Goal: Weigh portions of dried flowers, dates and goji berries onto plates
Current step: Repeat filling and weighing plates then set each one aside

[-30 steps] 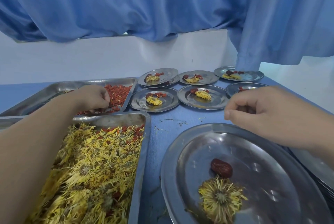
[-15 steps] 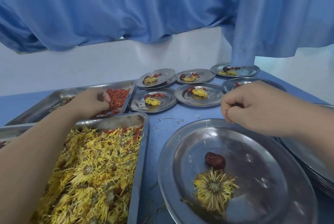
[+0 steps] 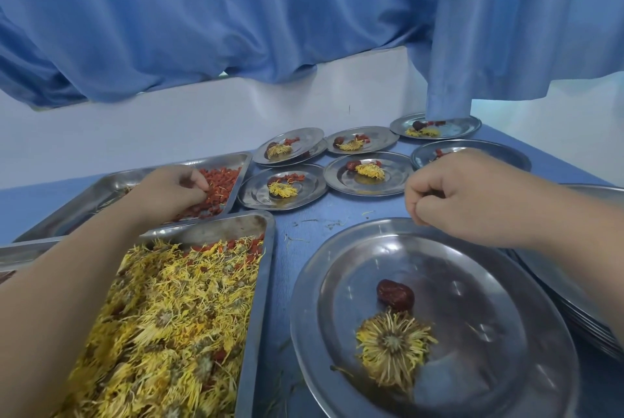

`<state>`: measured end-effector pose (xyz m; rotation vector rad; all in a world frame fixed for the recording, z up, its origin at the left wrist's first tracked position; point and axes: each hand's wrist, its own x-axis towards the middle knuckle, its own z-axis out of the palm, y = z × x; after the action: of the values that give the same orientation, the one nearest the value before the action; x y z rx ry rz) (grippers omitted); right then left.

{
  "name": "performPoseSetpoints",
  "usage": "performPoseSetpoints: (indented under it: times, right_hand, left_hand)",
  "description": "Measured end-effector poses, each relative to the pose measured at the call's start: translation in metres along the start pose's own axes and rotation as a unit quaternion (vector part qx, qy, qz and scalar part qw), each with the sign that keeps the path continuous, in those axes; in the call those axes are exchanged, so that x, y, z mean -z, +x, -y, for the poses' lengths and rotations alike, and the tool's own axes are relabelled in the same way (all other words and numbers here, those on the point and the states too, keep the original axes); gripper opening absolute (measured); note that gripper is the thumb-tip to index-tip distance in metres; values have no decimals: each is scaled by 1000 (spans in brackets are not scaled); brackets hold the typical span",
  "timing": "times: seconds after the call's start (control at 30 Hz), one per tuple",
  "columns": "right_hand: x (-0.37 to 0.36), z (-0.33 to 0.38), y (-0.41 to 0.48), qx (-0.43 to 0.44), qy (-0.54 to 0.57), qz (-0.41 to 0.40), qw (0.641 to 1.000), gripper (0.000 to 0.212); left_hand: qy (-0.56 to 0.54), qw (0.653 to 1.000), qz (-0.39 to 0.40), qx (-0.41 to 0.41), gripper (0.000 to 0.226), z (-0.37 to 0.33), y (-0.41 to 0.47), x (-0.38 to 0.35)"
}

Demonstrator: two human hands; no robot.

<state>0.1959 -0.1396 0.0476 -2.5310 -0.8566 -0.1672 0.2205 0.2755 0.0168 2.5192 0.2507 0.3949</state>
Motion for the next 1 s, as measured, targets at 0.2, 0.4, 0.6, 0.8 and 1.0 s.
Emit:
performPoseSetpoints:
  times: [0.2, 0.4, 0.6, 0.8, 1.0]
  right_hand:
    - [2, -2, -1, -8, 6, -1, 1000, 18]
    - [9, 0, -3, -15, 28, -18, 999, 23]
    - [16, 1, -3, -16, 36, -22, 999, 24]
    - [24, 5, -7, -10, 43, -55, 998, 20]
    - [32, 12, -12, -18, 54, -48, 997, 22]
  left_hand:
    - [-65, 998, 10, -3, 9, -27, -13, 1]
    - [-107, 989, 81, -54, 10, -90, -49, -12]
    - [-110, 962, 207, -141, 14, -161, -106, -48]
    - [-41, 965, 213, -147, 21, -185, -130, -58]
    - [-71, 974, 193, -91, 24, -181, -147, -49]
